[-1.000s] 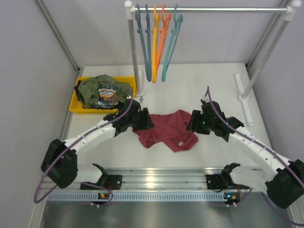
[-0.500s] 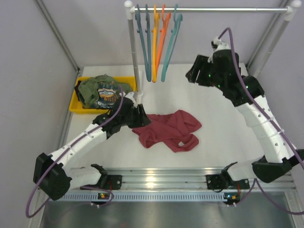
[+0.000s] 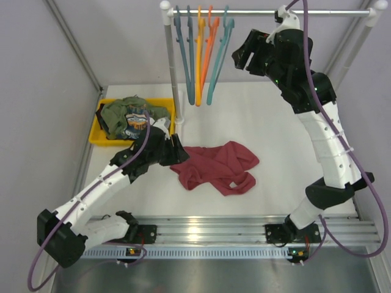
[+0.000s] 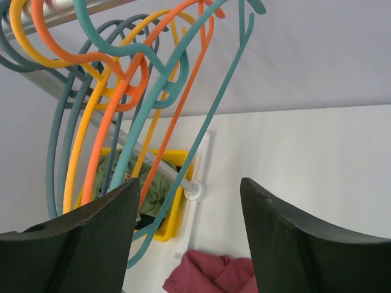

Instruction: Place the tank top on the hanger

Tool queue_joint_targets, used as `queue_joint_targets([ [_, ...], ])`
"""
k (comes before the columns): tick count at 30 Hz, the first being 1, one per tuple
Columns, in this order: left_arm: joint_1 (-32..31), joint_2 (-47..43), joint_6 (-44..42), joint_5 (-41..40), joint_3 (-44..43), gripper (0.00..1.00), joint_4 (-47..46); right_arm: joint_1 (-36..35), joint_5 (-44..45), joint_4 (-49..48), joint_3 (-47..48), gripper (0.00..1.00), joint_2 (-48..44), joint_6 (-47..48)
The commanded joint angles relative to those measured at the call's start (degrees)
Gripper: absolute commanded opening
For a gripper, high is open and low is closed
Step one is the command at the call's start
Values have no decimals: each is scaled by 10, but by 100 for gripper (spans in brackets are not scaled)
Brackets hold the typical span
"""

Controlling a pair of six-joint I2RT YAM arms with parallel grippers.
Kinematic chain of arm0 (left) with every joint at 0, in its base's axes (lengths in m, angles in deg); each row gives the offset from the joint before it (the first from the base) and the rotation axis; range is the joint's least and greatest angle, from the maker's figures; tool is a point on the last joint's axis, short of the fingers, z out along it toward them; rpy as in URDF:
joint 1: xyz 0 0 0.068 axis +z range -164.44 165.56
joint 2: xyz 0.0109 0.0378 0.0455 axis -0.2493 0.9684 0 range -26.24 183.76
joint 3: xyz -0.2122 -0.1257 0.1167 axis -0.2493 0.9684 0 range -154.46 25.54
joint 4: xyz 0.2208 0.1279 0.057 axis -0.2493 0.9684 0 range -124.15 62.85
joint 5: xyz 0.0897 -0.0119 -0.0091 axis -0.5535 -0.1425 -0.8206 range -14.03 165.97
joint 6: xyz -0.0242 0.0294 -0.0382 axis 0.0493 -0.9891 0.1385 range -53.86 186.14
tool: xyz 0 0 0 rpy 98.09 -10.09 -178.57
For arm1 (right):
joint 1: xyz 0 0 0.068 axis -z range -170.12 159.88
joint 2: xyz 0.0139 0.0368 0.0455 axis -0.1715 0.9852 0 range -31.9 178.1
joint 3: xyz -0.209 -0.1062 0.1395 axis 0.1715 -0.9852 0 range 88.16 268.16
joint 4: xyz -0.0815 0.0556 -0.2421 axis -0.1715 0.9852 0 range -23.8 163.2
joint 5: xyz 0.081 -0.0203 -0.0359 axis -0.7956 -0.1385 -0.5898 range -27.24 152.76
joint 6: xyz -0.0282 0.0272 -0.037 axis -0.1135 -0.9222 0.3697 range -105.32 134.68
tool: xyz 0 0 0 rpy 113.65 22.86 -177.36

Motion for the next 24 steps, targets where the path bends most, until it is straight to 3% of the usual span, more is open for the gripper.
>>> queue_joint_targets([
  [1, 4, -15, -9, -2, 0, 56, 2, -29, 31, -45, 42, 68, 20, 21],
  [12, 6, -22, -9, -5, 4, 57, 8, -117, 177, -42, 57, 71, 59, 69],
  [24, 6, -25, -6, -7, 10, 57, 11, -151, 244, -30, 71, 69, 83, 115],
])
